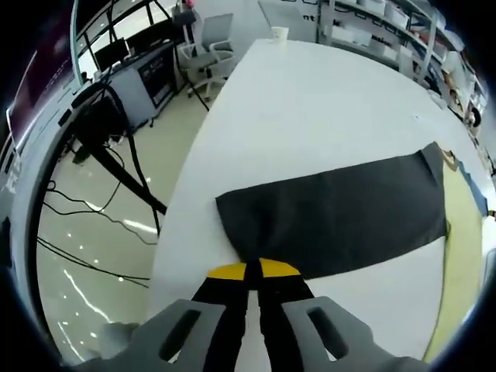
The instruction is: Fold the garment on the visible template until the final outline fits inside the template.
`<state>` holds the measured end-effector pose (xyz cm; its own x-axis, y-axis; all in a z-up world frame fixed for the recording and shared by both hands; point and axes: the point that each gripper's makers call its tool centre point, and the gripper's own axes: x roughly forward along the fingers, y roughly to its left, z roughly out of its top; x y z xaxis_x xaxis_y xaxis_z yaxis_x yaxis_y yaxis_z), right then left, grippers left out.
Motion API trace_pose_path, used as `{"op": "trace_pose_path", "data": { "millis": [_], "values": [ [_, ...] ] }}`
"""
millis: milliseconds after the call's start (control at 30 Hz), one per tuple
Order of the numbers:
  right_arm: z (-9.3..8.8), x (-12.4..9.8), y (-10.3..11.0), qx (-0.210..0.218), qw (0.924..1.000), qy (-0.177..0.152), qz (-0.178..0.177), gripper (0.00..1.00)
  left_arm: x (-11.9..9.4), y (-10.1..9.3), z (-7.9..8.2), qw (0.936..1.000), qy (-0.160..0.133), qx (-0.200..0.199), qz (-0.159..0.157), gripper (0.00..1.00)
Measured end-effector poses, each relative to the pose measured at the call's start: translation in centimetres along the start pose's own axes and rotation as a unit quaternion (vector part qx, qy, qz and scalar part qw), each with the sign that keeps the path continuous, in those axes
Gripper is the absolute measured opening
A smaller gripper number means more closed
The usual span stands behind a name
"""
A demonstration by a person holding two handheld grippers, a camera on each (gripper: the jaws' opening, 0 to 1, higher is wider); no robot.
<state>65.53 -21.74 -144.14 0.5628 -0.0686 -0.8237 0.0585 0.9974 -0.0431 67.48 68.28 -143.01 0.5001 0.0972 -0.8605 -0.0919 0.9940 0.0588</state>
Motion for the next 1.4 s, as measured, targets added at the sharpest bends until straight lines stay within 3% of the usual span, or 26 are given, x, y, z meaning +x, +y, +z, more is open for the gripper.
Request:
{"op": "trace_pose_path", "data": {
  "millis": [233,500,633,800,933,967,1033,1167,1400],
  "values": [
    [-0.6,-0.3,-0.3,0.004,0.9999,0.012,-0.006,0.00,-0.2,-0.3,-0.6,0.9999,0.007,-0.010,-0.004,0.07],
    [-1.3,-0.9,-0.6,0.016,0.9996,0.020,-0.006,0.00,-0.1,-0.1,-0.9,0.9998,0.014,0.006,-0.010,0.08],
    [-1.0,-1.4,-1.8,0.026,0.9994,0.008,-0.020,0.04,-0.1,1.1,-0.7,0.9998,0.013,0.011,0.010,0.20],
    [-1.2,-1.9,-3.2,0.036,0.9989,0.008,-0.031,0.04,-0.1,1.8,-0.6,0.9997,0.010,0.012,0.021,0.22],
    [-1.3,-1.8,-3.1,0.049,0.9986,-0.002,-0.021,0.07,-0.4,2.5,-0.3,0.9994,0.002,0.011,0.032,0.25],
    [-0.8,-1.7,-2.7,0.055,0.9983,-0.019,-0.010,0.08,-0.5,2.5,-0.3,0.9994,0.002,0.011,0.033,0.25],
    [-1.1,-1.5,-2.0,0.045,0.9990,-0.006,-0.001,0.11,-0.6,2.6,-0.4,0.9993,0.004,0.014,0.035,0.24],
    [-2.0,-1.0,-1.2,0.023,0.9996,0.014,0.008,0.06,-0.9,2.5,-0.2,0.9992,0.000,0.013,0.038,0.24],
    [-1.8,-1.1,-1.6,0.034,0.9994,0.008,0.003,0.00,-1.5,2.6,0.3,0.9990,-0.011,0.014,0.040,0.25]
  ]
}}
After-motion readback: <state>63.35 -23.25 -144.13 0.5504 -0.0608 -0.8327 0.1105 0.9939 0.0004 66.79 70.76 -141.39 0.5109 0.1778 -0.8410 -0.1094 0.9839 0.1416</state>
